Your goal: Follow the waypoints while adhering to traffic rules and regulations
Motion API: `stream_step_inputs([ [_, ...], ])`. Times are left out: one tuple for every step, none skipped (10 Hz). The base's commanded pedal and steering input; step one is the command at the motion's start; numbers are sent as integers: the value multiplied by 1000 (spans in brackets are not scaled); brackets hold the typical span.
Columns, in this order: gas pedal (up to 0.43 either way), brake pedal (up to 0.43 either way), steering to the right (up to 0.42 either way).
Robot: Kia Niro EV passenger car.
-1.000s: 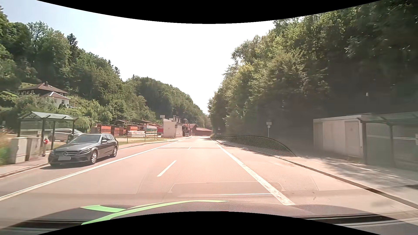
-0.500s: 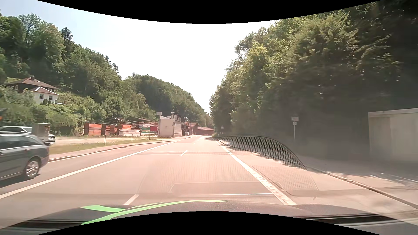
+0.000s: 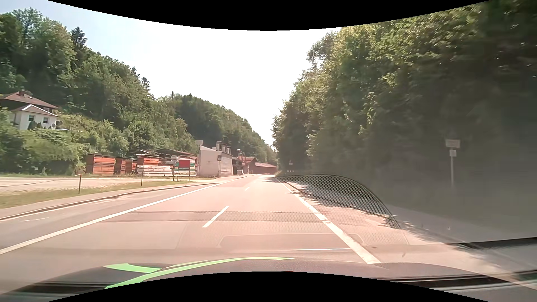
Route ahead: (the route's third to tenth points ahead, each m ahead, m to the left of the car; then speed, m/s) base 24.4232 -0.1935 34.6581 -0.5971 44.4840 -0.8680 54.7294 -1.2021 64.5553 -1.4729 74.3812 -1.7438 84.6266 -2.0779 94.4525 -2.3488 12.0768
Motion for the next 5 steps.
stream_step_inputs([
  [67, 0, -6],
  [79, 0, -5],
  [79, 0, -4],
  [79, 0, -3],
  [79, 0, -3],
])
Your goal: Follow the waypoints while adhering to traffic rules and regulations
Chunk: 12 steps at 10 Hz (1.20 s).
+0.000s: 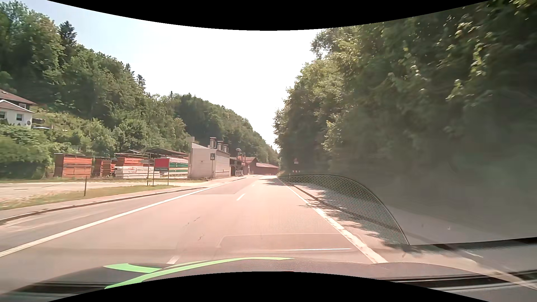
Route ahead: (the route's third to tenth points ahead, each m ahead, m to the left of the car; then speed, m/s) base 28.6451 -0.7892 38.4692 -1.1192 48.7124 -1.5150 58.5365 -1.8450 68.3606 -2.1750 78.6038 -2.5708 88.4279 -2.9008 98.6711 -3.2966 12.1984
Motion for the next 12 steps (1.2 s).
stream_step_inputs([
  [79, 0, -1],
  [79, 0, 0],
  [87, 0, 0],
  [87, 0, 0],
  [87, 0, 1],
  [87, 0, 1],
  [87, 0, 2],
  [87, 0, 4],
  [87, 0, 4],
  [87, 0, 4],
  [87, 0, 4],
  [87, 0, 4],
])
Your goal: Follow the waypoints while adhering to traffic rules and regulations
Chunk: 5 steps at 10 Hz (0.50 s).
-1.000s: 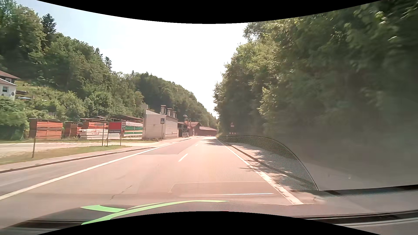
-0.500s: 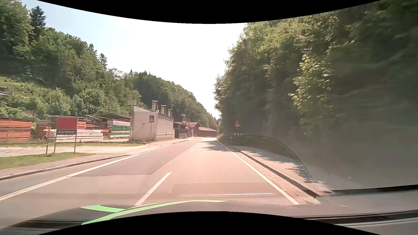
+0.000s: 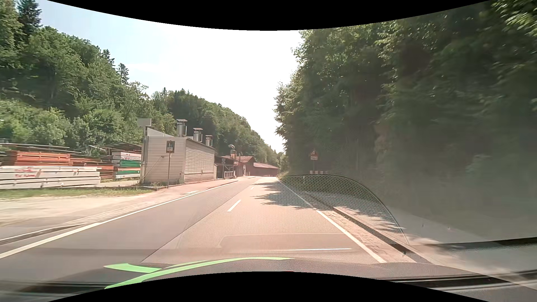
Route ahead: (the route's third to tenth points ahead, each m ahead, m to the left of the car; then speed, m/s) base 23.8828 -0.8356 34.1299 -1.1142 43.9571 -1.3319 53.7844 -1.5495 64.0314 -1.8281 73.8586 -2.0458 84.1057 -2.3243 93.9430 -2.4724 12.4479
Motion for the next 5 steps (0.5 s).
stream_step_inputs([
  [87, 0, 4],
  [87, 0, 4],
  [87, 0, 4],
  [87, 0, 4],
  [87, 0, 4],
])
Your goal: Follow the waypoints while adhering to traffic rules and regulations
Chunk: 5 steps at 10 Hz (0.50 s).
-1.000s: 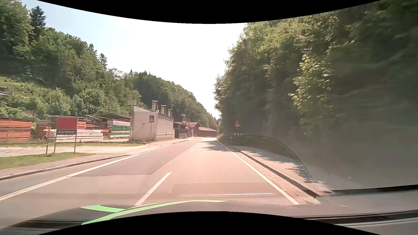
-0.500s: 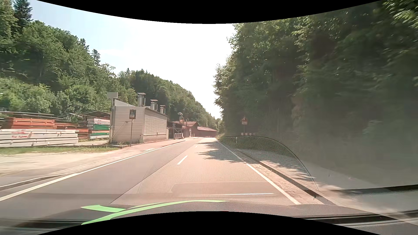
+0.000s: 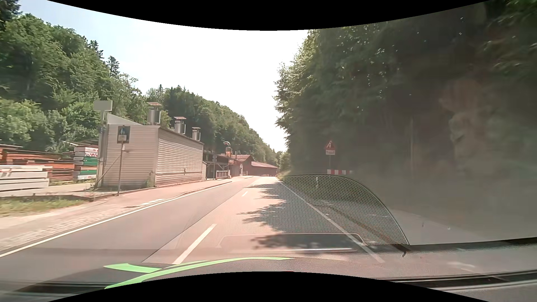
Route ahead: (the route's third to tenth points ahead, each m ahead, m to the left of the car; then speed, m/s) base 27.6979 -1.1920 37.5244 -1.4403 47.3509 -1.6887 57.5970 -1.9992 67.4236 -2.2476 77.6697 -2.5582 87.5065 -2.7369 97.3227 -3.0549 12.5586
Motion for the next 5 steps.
stream_step_inputs([
  [87, 0, 3],
  [87, 0, 3],
  [87, 0, 2],
  [87, 0, 0],
  [87, 0, 0],
])
